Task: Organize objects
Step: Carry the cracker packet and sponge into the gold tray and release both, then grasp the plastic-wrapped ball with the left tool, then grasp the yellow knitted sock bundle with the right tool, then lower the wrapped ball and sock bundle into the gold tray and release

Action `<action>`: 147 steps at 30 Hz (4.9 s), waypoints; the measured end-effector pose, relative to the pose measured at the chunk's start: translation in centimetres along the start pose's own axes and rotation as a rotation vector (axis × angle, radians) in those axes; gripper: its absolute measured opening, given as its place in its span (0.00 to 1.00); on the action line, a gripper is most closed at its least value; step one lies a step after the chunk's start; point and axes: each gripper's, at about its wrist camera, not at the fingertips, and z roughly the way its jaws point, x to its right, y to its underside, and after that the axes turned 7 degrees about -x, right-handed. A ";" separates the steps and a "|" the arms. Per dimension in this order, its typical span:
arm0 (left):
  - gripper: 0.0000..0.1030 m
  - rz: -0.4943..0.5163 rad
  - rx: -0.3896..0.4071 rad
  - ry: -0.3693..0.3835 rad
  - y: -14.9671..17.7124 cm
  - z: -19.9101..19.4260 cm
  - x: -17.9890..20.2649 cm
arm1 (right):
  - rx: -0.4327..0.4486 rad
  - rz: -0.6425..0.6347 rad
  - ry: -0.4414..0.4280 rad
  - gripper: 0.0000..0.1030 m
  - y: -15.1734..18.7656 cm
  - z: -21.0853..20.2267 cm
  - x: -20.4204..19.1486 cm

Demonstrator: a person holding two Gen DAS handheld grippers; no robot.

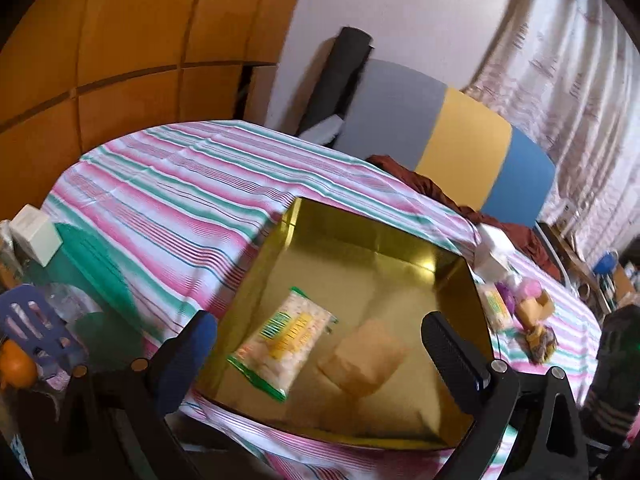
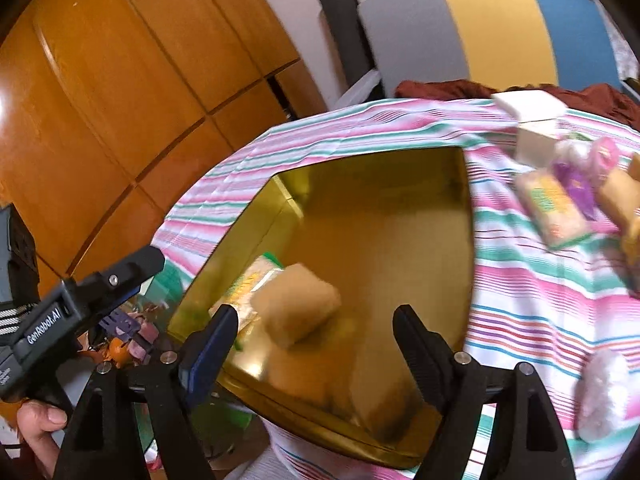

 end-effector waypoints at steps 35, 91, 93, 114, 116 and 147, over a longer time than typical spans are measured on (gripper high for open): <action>1.00 0.549 -0.267 0.346 11.3 7.3 27.8 | 0.185 0.313 0.463 0.79 4.8 -15.0 22.7; 0.36 0.360 -0.069 0.344 8.5 2.9 18.8 | 0.175 0.153 0.521 0.40 0.2 -4.3 22.4; 0.36 0.357 -0.066 0.347 8.5 2.8 18.6 | 0.193 0.151 0.524 0.38 0.3 -4.5 22.2; 0.36 0.195 -0.073 0.225 5.7 4.2 11.7 | 0.263 0.132 0.495 0.37 1.7 -4.7 19.9; 0.36 0.190 -0.084 0.212 5.7 4.6 11.2 | 0.257 0.152 0.481 0.37 1.7 -4.6 19.7; 0.93 0.112 -0.084 0.084 6.0 4.9 7.6 | 0.254 0.170 0.228 0.37 1.9 -5.6 12.4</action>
